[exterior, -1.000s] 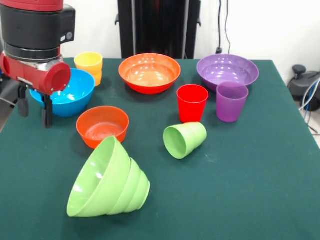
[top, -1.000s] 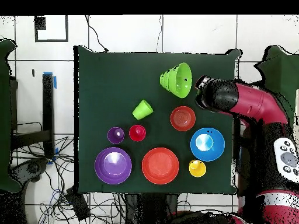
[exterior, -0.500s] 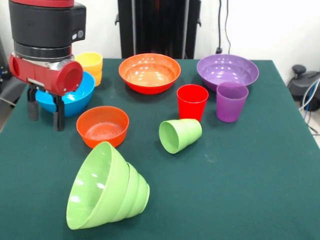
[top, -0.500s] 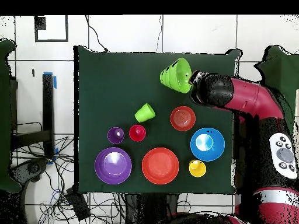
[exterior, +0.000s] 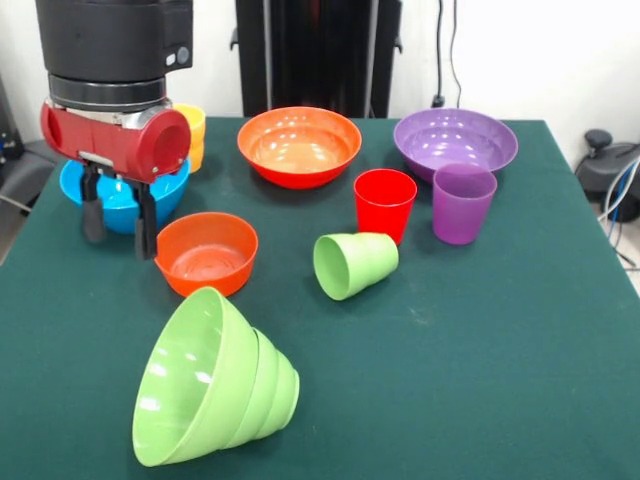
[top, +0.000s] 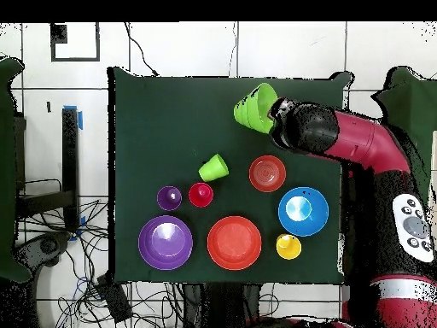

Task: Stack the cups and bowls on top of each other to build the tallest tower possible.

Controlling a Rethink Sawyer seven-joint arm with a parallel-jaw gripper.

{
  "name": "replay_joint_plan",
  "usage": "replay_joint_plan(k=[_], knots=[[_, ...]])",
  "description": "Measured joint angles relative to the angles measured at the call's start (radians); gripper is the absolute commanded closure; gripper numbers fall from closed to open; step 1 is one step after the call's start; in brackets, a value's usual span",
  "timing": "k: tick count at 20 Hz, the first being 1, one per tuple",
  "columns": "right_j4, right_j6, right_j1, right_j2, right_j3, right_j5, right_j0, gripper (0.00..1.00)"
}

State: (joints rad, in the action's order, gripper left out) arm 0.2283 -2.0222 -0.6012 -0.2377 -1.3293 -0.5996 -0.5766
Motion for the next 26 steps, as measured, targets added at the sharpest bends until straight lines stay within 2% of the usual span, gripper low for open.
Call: replay_joint_plan(k=[8, 20, 26], knots=[[-0.061, 0.000, 0.003, -0.021, 0.000, 0.001, 0.021, 0.00], [-0.068, 0.000, -0.023, -0.046, -0.003, 0.001, 0.091, 0.00], [-0.068, 0.000, -0.015, -0.047, -0.003, 0.001, 0.148, 0.00]])
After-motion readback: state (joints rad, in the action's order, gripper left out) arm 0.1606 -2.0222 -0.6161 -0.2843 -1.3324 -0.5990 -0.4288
